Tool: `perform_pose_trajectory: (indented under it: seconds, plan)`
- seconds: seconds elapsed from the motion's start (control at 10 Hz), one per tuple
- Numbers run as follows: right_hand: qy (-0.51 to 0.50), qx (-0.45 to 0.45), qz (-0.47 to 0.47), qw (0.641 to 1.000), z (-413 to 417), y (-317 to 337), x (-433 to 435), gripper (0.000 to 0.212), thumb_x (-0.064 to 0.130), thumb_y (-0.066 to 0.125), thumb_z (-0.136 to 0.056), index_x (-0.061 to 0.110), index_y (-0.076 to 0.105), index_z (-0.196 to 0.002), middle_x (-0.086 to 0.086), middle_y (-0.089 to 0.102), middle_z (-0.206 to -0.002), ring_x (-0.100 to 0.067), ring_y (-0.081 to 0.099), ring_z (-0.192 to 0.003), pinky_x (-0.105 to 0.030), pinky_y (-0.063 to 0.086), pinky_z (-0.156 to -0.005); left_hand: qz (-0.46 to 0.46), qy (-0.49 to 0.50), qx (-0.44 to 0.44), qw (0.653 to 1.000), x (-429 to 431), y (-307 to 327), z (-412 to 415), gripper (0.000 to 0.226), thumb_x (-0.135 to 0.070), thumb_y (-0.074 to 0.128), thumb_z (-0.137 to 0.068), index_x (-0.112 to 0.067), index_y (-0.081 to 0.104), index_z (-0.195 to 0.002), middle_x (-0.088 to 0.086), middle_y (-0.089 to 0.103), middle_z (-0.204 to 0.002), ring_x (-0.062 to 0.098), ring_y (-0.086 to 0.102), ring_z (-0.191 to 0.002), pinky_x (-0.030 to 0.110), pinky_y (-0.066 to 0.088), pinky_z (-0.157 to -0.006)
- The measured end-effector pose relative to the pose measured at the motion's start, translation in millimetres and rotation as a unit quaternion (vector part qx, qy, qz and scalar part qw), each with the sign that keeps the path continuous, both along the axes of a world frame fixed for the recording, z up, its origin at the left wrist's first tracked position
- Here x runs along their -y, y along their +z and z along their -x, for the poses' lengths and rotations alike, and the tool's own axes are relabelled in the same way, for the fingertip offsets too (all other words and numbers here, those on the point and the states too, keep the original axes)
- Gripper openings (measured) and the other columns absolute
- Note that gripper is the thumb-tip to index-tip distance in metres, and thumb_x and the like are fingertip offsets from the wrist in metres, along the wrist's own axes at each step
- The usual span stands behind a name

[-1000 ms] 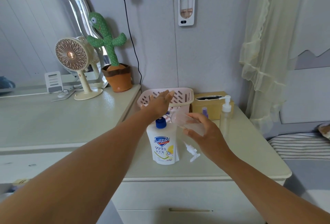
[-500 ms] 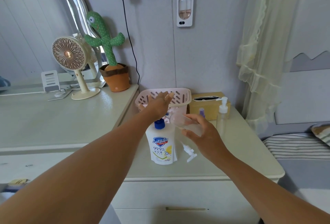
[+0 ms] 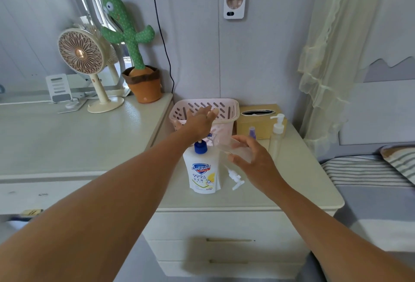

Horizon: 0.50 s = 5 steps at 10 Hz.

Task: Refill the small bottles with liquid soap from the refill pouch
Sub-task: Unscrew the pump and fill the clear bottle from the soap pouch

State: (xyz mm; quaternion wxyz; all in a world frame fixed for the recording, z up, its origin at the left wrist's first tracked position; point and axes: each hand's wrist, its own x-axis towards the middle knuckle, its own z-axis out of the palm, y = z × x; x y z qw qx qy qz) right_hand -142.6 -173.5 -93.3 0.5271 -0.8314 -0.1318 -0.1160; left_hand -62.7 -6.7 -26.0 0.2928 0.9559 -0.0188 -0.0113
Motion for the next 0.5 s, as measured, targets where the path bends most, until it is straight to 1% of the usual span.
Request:
perform_pose_trajectory:
  seconds: [0.1,0.2,0.3,0.4,0.5]
  plan:
    - [-0.001,-0.004,0.011,1.0,3,4,-4,0.039,0.024,0.068,-0.086,0.026,0.053,-0.122,0.018,0.058,-0.108,0.019,0.048,-0.097,0.007,0.031,-0.078,-0.005,0.007,-0.004,1.0,-1,6,7,0.054,-0.048,0.023,-0.1,-0.024,0.03,-0.148,0.003,0.018,-0.159,0.028,0.005,-0.147,0.059,-0.002,-0.115]
    - [0.001,-0.01,0.015,1.0,3,2,-3,0.039,0.022,0.068,-0.086,0.024,0.053,-0.122,0.016,0.058,-0.109,0.013,0.05,-0.098,0.006,0.032,-0.078,-0.035,-0.002,0.001,0.999,1,1,13,0.052,-0.045,0.017,-0.102,-0.026,0.026,-0.15,0.002,0.015,-0.159,0.027,-0.002,-0.147,0.06,-0.009,-0.113]
    - [0.007,-0.024,0.021,0.999,6,0,-3,0.039,0.021,0.068,-0.086,0.023,0.053,-0.122,0.014,0.057,-0.113,0.002,0.05,-0.103,0.003,0.034,-0.077,-0.053,-0.007,-0.021,0.998,2,-6,17,0.05,-0.042,0.012,-0.104,-0.027,0.023,-0.15,0.001,0.017,-0.159,0.029,-0.006,-0.147,0.062,-0.009,-0.112]
    - [0.002,-0.024,0.019,1.0,8,1,-4,0.039,0.023,0.068,-0.086,0.023,0.053,-0.122,0.013,0.059,-0.112,-0.001,0.051,-0.104,0.005,0.033,-0.077,-0.061,-0.013,-0.02,0.998,2,1,22,0.049,-0.039,0.014,-0.105,-0.023,0.023,-0.151,0.004,0.02,-0.158,0.03,0.002,-0.147,0.059,-0.005,-0.114]
    - [0.005,-0.018,0.021,1.0,7,11,-3,0.04,0.026,0.069,-0.085,0.024,0.053,-0.123,0.015,0.058,-0.111,0.002,0.051,-0.102,0.003,0.034,-0.076,-0.078,-0.037,-0.002,0.996,5,16,28,0.047,-0.028,0.015,-0.106,-0.012,0.022,-0.15,0.013,0.026,-0.155,0.029,0.016,-0.145,0.046,-0.001,-0.117]
